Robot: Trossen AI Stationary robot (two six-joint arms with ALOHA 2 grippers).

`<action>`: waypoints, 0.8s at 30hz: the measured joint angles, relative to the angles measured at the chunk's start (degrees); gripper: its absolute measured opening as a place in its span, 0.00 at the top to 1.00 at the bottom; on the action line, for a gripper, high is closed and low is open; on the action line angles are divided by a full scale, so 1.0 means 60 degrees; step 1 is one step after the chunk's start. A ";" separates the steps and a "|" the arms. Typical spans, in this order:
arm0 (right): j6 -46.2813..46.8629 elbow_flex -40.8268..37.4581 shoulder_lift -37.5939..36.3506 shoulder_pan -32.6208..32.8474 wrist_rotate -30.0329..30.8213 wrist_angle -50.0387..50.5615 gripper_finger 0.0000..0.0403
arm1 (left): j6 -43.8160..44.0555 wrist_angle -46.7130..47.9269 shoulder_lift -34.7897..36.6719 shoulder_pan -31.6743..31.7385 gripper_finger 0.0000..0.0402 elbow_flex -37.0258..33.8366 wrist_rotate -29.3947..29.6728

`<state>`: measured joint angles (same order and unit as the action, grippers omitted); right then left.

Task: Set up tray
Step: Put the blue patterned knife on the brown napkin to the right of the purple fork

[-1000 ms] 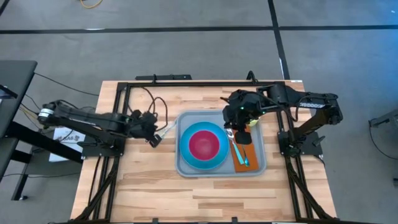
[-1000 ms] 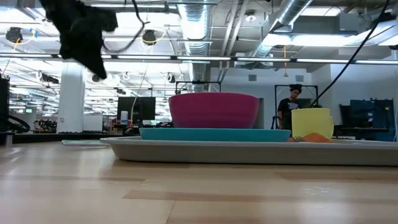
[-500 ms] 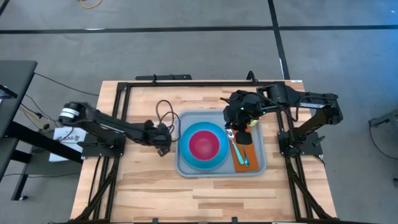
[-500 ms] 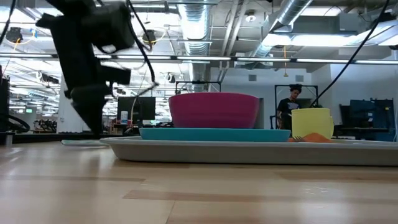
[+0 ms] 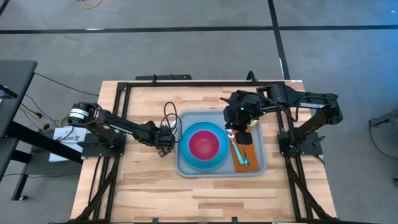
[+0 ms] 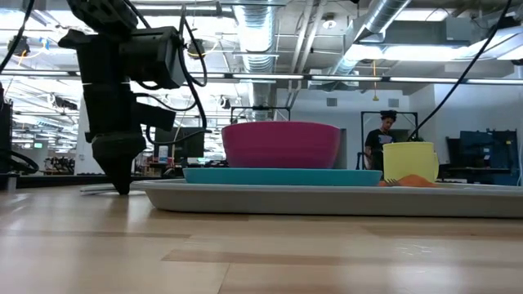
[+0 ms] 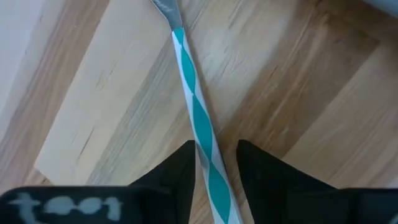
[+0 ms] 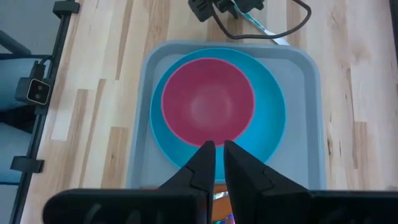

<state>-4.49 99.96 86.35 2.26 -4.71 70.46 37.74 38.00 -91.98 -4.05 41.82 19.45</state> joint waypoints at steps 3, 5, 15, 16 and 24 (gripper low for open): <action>0.0000 0.0000 0.0000 0.0000 0.0000 0.0000 0.93 | 0.0004 0.0198 -0.0006 0.0000 0.76 0.0000 -0.0034; 0.0001 0.0000 0.0000 0.0000 0.0000 0.0000 0.93 | 0.0062 0.0298 -0.0011 0.0000 0.82 0.0000 -0.0076; 0.0000 0.0000 0.0000 0.0000 0.0004 0.0004 0.93 | 0.0326 0.1104 0.0358 0.0044 0.94 -0.0113 0.0502; 0.0000 0.0000 0.0000 0.0000 0.0004 0.0004 0.93 | 0.0408 0.1462 0.0560 0.0037 0.95 -0.0160 0.0475; 0.0000 0.0000 0.0000 -0.0004 0.0007 -0.0033 0.93 | 0.2400 0.3244 0.2717 -0.0455 0.95 -0.0165 0.1110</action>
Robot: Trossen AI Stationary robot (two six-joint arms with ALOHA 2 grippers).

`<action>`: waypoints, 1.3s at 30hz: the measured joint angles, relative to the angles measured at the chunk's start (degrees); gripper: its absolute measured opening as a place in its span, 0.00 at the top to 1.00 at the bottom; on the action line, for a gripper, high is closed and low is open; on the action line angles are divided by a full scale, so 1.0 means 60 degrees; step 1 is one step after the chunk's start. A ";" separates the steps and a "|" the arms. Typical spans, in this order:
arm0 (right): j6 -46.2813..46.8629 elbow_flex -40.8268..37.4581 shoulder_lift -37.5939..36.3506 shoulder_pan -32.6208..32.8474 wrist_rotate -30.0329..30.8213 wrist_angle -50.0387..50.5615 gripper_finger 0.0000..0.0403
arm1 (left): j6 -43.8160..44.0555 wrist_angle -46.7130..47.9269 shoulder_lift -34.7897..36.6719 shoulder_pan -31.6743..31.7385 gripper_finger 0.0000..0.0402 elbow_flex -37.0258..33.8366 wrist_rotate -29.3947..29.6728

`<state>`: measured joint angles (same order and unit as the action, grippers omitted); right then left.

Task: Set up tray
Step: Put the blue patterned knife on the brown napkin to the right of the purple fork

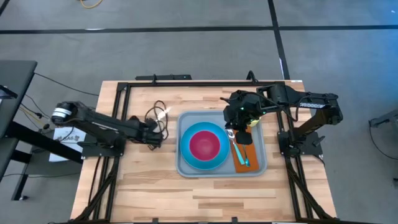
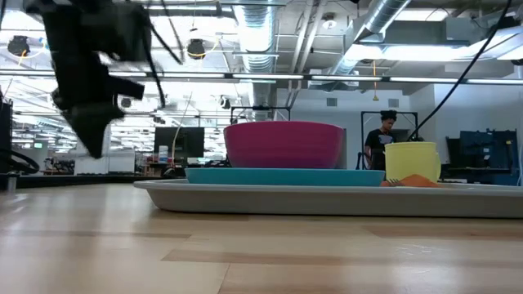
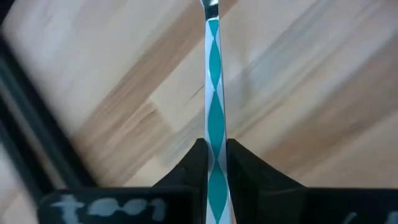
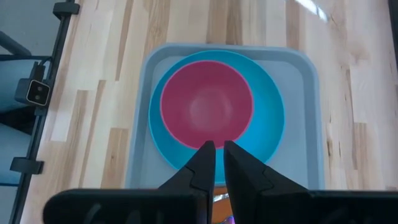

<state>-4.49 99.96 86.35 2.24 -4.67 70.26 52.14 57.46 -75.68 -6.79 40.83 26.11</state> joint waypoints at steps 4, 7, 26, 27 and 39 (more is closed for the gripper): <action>0.0000 0.0000 0.0000 0.0000 0.0012 -0.0125 0.93 | 0.0471 -0.0320 0.0894 -0.0490 0.95 0.0048 0.0157; 0.0007 -0.0129 -0.0014 0.0000 0.0008 -0.0901 0.93 | 0.0492 -0.1217 0.1160 -0.1016 0.95 0.0049 0.0673; 0.1355 -0.4569 0.0233 -0.0182 0.1556 -0.8882 0.90 | -0.3967 -0.8587 0.0236 -0.2315 0.95 0.0070 0.6327; 0.1039 -0.4662 0.0208 -0.0171 0.1592 -0.9720 0.90 | -0.4086 -0.8711 0.0226 -0.2306 0.95 0.0070 0.6522; 0.1309 -0.4893 0.0969 -0.0881 0.1549 -1.3263 0.83 | -0.4790 -0.9200 0.0237 -0.2270 0.95 0.0081 0.7537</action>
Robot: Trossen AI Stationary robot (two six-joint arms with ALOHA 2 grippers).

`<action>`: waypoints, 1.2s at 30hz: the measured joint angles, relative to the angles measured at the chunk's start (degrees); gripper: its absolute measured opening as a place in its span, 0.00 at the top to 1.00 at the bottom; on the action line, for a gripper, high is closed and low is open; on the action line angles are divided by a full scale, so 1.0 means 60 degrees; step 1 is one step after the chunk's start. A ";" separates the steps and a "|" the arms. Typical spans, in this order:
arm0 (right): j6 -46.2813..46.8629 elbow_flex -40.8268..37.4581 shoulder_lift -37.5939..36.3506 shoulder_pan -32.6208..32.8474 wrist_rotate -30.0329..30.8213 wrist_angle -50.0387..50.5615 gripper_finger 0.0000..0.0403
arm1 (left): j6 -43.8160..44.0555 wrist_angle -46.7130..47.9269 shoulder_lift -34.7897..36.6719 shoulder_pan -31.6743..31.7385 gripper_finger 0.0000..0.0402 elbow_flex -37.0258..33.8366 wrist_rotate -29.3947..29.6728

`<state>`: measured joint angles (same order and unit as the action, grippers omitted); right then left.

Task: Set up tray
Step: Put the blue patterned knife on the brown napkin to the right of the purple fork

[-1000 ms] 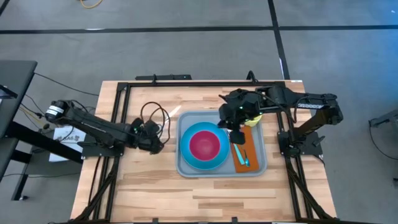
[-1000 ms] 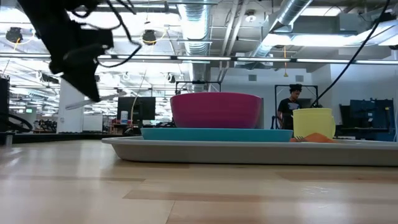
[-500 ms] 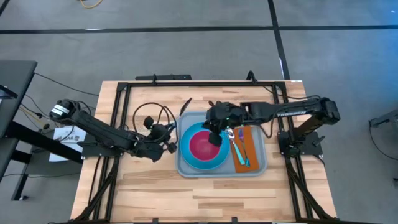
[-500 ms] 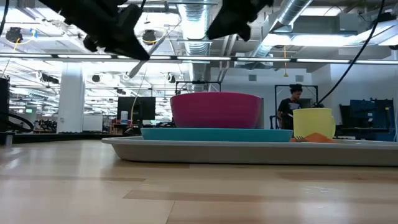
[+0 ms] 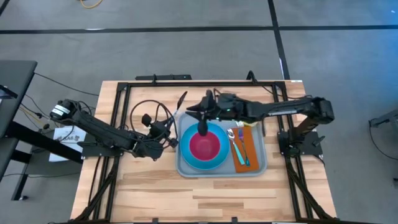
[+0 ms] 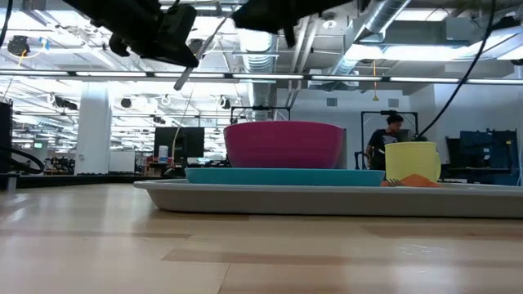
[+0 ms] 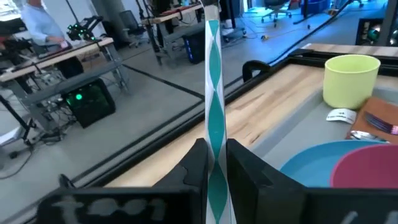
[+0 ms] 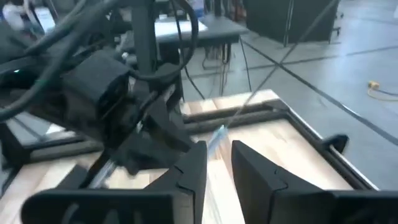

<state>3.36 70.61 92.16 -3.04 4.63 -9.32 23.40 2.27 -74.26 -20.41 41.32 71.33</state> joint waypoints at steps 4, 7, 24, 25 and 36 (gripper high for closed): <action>0.0192 0.0040 0.0683 -0.0264 -0.0037 -0.0313 0.79 | -0.0350 -0.0121 0.0000 -0.0003 0.95 0.0000 -0.0022; 0.0187 0.0121 0.1070 -0.0355 -0.0035 -0.0761 0.75 | -0.0470 -0.0085 0.0000 -0.0003 0.95 0.0000 -0.0022; -0.0060 0.0161 0.1133 -0.0375 -0.0511 -0.2173 0.58 | -0.0488 -0.0123 0.0007 -0.0001 0.95 0.0007 0.1217; -0.0060 0.0161 0.1133 -0.0380 -0.0502 -0.2311 0.58 | -0.0485 -0.0137 0.0007 0.0001 0.95 0.0007 0.1199; -0.0060 0.0157 0.1133 -0.0383 -0.0258 -0.3808 0.61 | -0.0658 -0.0536 0.0007 -0.0003 0.94 0.0007 0.0922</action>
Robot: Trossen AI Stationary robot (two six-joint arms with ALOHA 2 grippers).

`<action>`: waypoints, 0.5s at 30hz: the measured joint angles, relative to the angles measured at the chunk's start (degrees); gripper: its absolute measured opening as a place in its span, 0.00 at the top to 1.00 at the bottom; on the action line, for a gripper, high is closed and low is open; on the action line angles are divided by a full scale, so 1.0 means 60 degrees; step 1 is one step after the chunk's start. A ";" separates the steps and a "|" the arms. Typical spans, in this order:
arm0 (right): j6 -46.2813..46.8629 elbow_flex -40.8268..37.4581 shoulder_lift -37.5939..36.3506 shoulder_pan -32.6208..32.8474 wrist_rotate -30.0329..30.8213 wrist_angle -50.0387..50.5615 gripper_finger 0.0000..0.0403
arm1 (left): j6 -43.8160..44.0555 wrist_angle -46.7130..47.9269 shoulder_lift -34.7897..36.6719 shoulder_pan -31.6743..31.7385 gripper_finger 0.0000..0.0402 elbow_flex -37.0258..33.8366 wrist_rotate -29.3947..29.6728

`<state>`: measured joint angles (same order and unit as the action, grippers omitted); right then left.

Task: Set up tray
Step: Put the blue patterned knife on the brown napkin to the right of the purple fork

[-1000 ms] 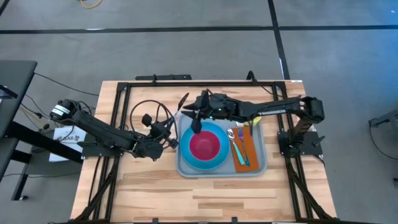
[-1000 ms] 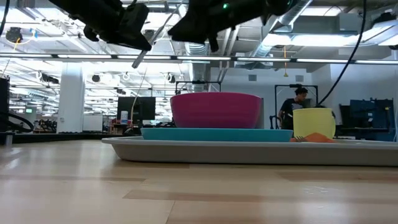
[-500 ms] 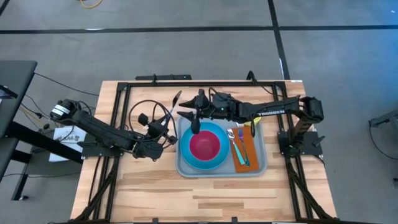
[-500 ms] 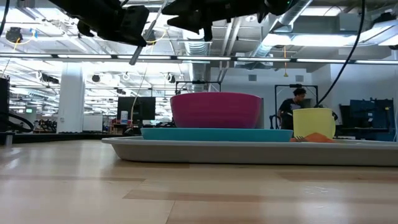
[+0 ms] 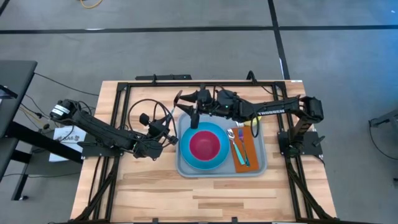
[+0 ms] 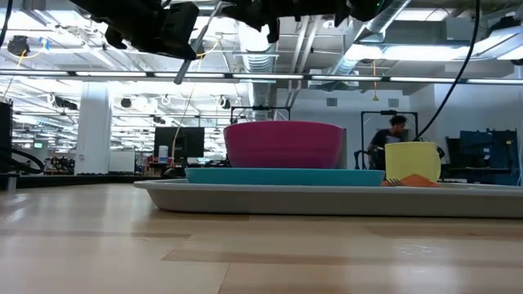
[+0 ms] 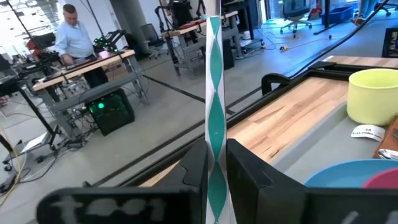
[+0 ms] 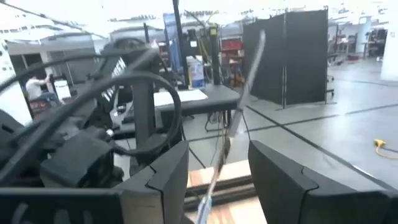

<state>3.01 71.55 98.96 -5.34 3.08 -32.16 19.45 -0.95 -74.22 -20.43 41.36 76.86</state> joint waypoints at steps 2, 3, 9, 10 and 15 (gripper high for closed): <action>0.0000 0.0000 0.0000 -0.0012 0.0086 -0.0149 0.61 | -0.0006 -0.0006 0.0000 0.0000 0.94 0.0000 0.0000; 0.0003 0.0000 0.0000 -0.0026 0.0249 -0.0193 0.61 | -0.0014 -0.0007 0.0000 0.0000 0.94 0.0000 0.0000; 0.0001 0.0000 0.0000 -0.0150 0.0750 -0.0794 0.62 | -0.0031 -0.0011 0.0000 0.0045 0.94 0.0000 0.0004; 0.0002 0.0000 0.0000 -0.0162 0.0753 -0.0868 0.63 | -0.0031 -0.0007 0.0000 0.0080 0.94 0.0000 -0.0014; 0.0554 0.0000 0.0097 -0.0262 0.0695 -0.0859 0.67 | -0.0020 -0.0011 0.0000 0.0219 0.94 0.0000 -0.0257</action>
<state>6.33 71.55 99.54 -6.92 7.25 -37.32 19.33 -1.02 -74.22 -19.11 41.36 75.32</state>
